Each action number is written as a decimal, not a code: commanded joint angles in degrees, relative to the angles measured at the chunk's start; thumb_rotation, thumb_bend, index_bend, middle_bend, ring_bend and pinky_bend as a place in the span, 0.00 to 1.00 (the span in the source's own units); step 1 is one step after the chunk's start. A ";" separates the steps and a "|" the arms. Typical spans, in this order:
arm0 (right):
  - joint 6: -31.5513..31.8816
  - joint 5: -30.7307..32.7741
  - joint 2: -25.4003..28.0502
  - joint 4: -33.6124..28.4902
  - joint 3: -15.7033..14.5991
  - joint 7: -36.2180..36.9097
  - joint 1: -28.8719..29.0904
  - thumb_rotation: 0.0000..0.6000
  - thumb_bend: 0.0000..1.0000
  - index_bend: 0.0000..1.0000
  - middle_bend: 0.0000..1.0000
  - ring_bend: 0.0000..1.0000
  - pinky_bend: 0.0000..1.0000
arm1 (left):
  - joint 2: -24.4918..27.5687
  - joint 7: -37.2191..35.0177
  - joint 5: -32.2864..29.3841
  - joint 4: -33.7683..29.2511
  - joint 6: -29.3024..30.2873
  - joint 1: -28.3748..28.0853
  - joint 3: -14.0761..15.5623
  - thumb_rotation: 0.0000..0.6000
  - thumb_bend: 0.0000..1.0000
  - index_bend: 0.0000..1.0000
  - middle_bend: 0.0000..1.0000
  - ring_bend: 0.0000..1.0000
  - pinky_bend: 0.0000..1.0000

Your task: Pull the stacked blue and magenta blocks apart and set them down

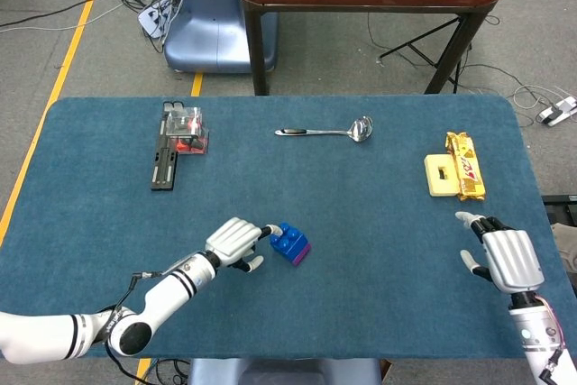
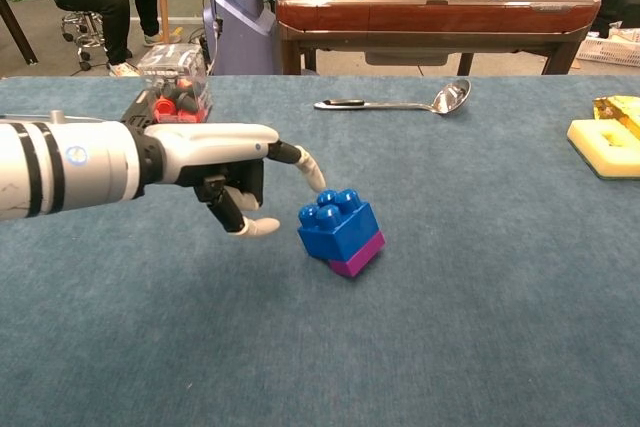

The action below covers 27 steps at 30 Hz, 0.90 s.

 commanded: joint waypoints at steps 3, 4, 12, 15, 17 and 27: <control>-0.26 0.01 -0.28 0.26 -0.07 0.24 0.18 1.00 0.25 0.28 0.39 0.37 0.66 | -1.94 0.78 -2.29 1.91 0.44 -2.40 -0.64 1.00 0.44 0.23 1.00 0.94 1.00; -0.30 -0.01 -0.35 0.33 -0.10 0.32 0.21 1.00 0.25 0.28 0.39 0.37 0.66 | -2.19 0.82 -2.72 2.20 0.36 -2.80 -0.73 1.00 0.45 0.23 1.00 0.94 1.00; -0.50 0.11 -0.88 1.12 -0.33 0.93 0.23 1.00 0.25 0.28 0.39 0.37 0.66 | -3.84 0.69 -6.36 4.44 -1.12 -6.14 -1.11 1.00 0.49 0.21 1.00 0.95 1.00; -0.50 0.20 -0.94 1.36 -0.36 1.19 0.20 1.00 0.25 0.28 0.39 0.37 0.66 | -4.32 0.79 -7.49 5.05 -1.68 -7.51 -1.02 1.00 0.52 0.21 1.00 0.95 1.00; -0.46 0.17 -0.95 1.42 -0.41 1.30 0.16 1.00 0.25 0.28 0.39 0.37 0.66 | -4.65 1.20 -8.18 5.52 -1.84 -8.40 -0.80 1.00 0.57 0.21 1.00 0.95 1.00; -0.41 0.18 -1.12 1.59 -0.53 1.60 0.12 1.00 0.25 0.28 0.39 0.37 0.66 | -5.87 3.28 -13.36 7.52 -2.33 -12.70 0.11 1.00 0.66 0.21 1.00 0.95 1.00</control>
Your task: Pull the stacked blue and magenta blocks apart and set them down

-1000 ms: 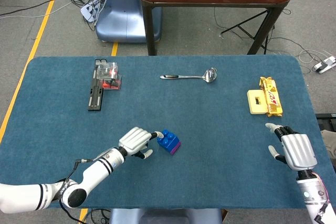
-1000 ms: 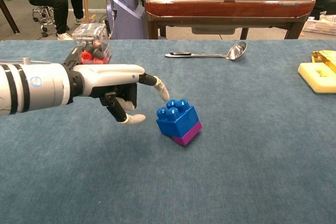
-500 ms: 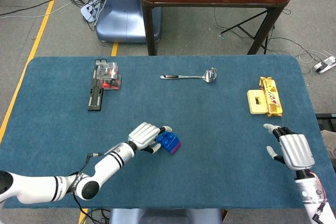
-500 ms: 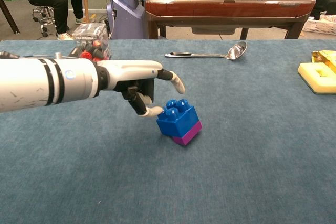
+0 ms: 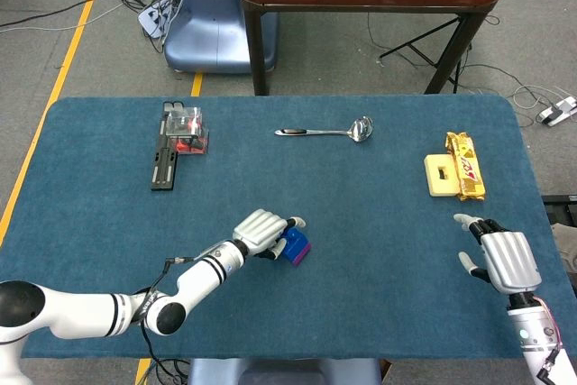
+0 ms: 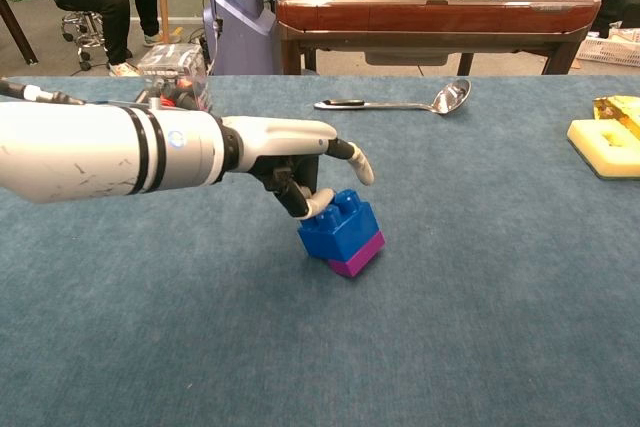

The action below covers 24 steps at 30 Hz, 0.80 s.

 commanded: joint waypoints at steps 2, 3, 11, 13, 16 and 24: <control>-0.07 0.03 -0.15 0.12 -0.04 0.12 0.02 1.00 0.26 0.28 0.39 0.37 0.66 | -0.56 1.07 -2.10 0.87 -0.11 -1.69 0.59 1.00 0.67 0.22 1.00 0.95 1.00; -0.13 0.04 -0.22 0.20 -0.06 0.14 0.04 1.00 0.25 0.28 0.39 0.37 0.66 | -0.69 1.28 -2.79 1.06 -0.09 -2.13 0.76 1.00 0.67 0.22 1.00 0.95 1.00; -0.24 0.06 -0.43 0.62 -0.08 0.57 0.13 1.00 0.25 0.28 0.39 0.37 0.66 | -0.17 2.00 -5.40 0.61 0.88 -3.71 1.96 1.00 0.68 0.27 1.00 0.95 1.00; -0.30 0.01 -0.53 0.68 -0.09 0.66 0.19 1.00 0.25 0.28 0.39 0.37 0.66 | 0.09 2.02 -5.72 0.30 1.08 -3.84 2.27 1.00 0.68 0.28 1.00 0.96 1.00; -0.35 -0.12 -0.73 0.85 -0.16 0.76 0.25 1.00 0.25 0.28 0.39 0.37 0.66 | 0.47 2.09 -6.06 -0.25 1.48 -4.00 2.84 1.00 0.68 0.29 1.00 0.96 1.00; -0.57 -0.02 -0.98 1.04 -0.11 0.80 0.43 1.00 0.25 0.28 0.39 0.37 0.66 | 0.97 1.71 -5.92 -1.24 2.29 -4.13 3.74 1.00 0.68 0.33 1.00 0.96 1.00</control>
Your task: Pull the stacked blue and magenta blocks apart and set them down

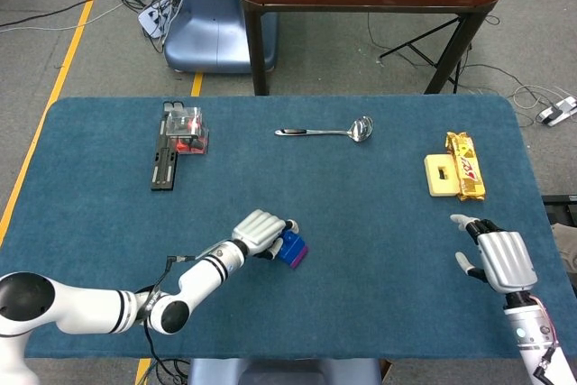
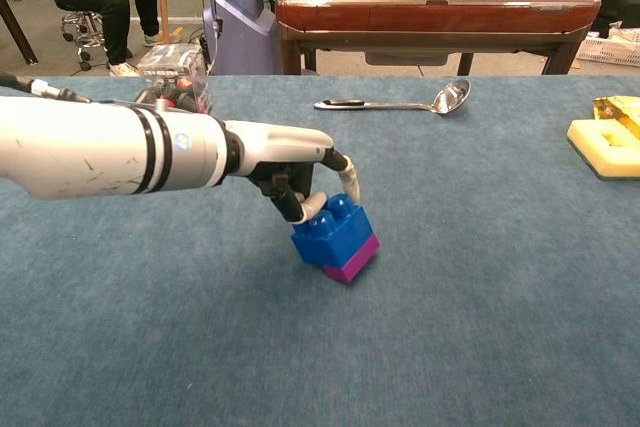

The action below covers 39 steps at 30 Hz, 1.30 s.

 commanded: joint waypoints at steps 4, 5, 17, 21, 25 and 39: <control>-0.05 0.01 -0.09 0.01 -0.02 0.00 0.06 1.00 0.26 0.28 0.39 0.37 0.66 | 0.44 -0.33 0.68 -0.85 0.60 0.17 0.56 1.00 0.68 0.34 1.00 0.96 1.00; -0.05 0.00 -0.12 0.04 -0.03 0.01 0.06 1.00 0.25 0.28 0.39 0.37 0.66 | 0.52 -0.32 0.70 -0.95 0.68 0.18 0.69 1.00 0.68 0.34 1.00 0.96 1.00; -0.37 -0.03 -0.44 0.37 -0.06 0.18 0.33 1.00 0.26 0.28 0.39 0.37 0.66 | 0.98 -0.64 0.37 -1.60 1.54 0.16 1.29 1.00 0.68 0.40 1.00 0.96 1.00; -0.35 0.02 -0.33 0.34 -0.01 0.19 0.36 1.00 0.25 0.28 0.39 0.37 0.66 | 1.07 -1.56 1.92 -1.91 2.09 0.71 1.10 1.00 0.68 0.33 1.00 0.95 1.00; -0.19 -0.02 -0.16 0.19 0.04 0.19 0.36 1.00 0.26 0.28 0.39 0.37 0.66 | 1.86 -1.76 5.18 -3.20 3.35 1.60 1.45 1.00 0.63 0.21 1.00 0.92 1.00; -0.48 -0.09 -0.49 0.41 0.07 0.39 0.68 1.00 0.26 0.28 0.39 0.37 0.66 | 3.39 3.18 19.78 -7.00 11.32 6.26 6.11 1.00 0.14 0.06 0.99 0.91 1.00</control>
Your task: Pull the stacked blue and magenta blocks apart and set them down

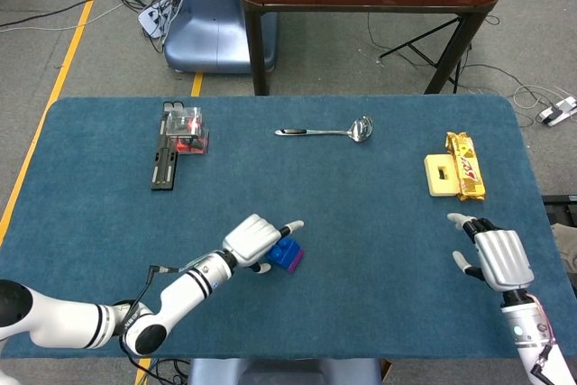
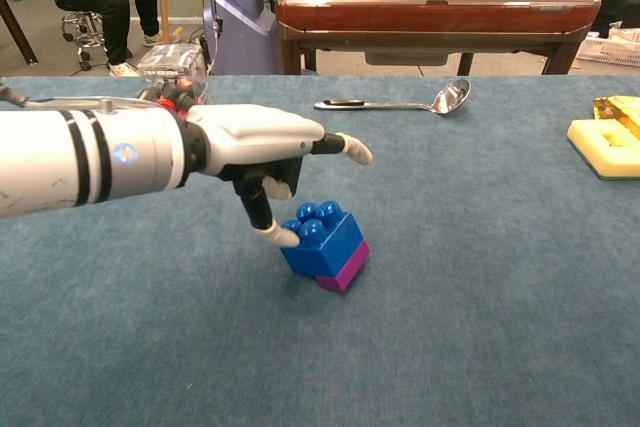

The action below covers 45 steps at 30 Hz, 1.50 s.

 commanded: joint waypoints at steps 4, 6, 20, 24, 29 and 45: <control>0.02 -0.07 0.00 -0.11 0.02 -0.05 0.08 1.00 0.26 0.28 0.39 0.37 0.66 | -0.53 2.16 2.38 -0.33 1.74 1.83 1.19 1.00 0.07 0.03 0.99 0.91 1.00; 0.02 -0.03 -0.02 -0.13 0.04 -0.05 0.10 1.00 0.25 0.28 0.39 0.37 0.66 | -1.55 3.08 3.36 0.60 2.55 2.30 1.33 1.00 0.04 0.03 0.99 0.91 1.00; -0.06 0.25 -0.30 0.51 -0.19 0.51 -0.09 1.00 0.26 0.28 0.39 0.37 0.66 | -10.14 6.38 6.64 9.25 3.36 3.57 -0.29 1.00 0.02 0.03 1.00 0.93 1.00; -0.10 0.32 -0.52 0.96 -0.27 0.94 -0.17 1.00 0.25 0.28 0.39 0.37 0.66 | -11.19 6.68 6.74 10.43 2.72 3.55 -1.13 1.00 0.02 0.06 1.00 0.93 1.00; -0.10 0.32 -0.73 1.44 -0.38 1.43 -0.27 1.00 0.26 0.28 0.39 0.37 0.66 | -11.47 8.30 7.15 10.82 1.59 3.09 -1.62 1.00 0.02 0.15 1.00 0.94 1.00; -0.35 0.35 -1.10 2.03 -0.51 1.94 -0.26 1.00 0.26 0.28 0.39 0.37 0.66 | -12.82 18.33 1.40 11.42 -0.83 0.47 -3.35 1.00 0.02 0.24 1.00 0.94 1.00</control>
